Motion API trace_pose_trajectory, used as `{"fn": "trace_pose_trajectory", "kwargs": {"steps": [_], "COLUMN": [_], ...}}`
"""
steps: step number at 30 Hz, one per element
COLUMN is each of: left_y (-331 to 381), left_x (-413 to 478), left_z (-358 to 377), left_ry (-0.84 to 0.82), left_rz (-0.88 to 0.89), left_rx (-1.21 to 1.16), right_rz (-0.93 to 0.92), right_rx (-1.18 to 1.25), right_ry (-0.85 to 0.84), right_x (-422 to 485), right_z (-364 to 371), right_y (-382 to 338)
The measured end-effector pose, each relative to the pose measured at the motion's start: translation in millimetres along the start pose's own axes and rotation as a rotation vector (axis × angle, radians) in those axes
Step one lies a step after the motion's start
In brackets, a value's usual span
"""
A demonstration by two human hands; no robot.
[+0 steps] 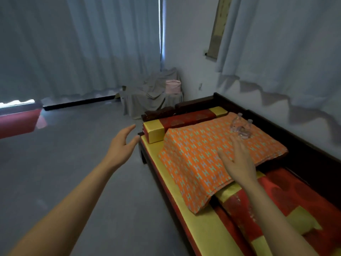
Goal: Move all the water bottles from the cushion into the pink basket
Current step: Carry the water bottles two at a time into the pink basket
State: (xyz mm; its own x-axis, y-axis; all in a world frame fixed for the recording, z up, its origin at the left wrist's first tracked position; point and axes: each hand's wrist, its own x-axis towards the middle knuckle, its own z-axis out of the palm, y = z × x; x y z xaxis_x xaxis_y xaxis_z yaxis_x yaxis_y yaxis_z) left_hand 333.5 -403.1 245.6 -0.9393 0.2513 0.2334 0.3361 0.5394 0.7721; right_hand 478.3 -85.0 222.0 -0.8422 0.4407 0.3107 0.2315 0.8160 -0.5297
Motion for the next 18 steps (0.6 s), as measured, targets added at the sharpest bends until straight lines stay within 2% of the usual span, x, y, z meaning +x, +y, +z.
{"fn": "trace_pose_trajectory", "kwargs": {"steps": [14, 18], "left_y": [-33, -34], "left_x": [335, 399], "left_z": [154, 216], "left_ry": [-0.265, -0.355], "left_rz": [0.163, 0.183], "left_rx": [-0.124, -0.165], "right_rz": [0.308, 0.425], "right_rx": [-0.004, -0.025], "right_ry": [0.180, 0.189], "right_x": [225, 269], "right_z": [83, 98], "right_y": [93, 123]}}
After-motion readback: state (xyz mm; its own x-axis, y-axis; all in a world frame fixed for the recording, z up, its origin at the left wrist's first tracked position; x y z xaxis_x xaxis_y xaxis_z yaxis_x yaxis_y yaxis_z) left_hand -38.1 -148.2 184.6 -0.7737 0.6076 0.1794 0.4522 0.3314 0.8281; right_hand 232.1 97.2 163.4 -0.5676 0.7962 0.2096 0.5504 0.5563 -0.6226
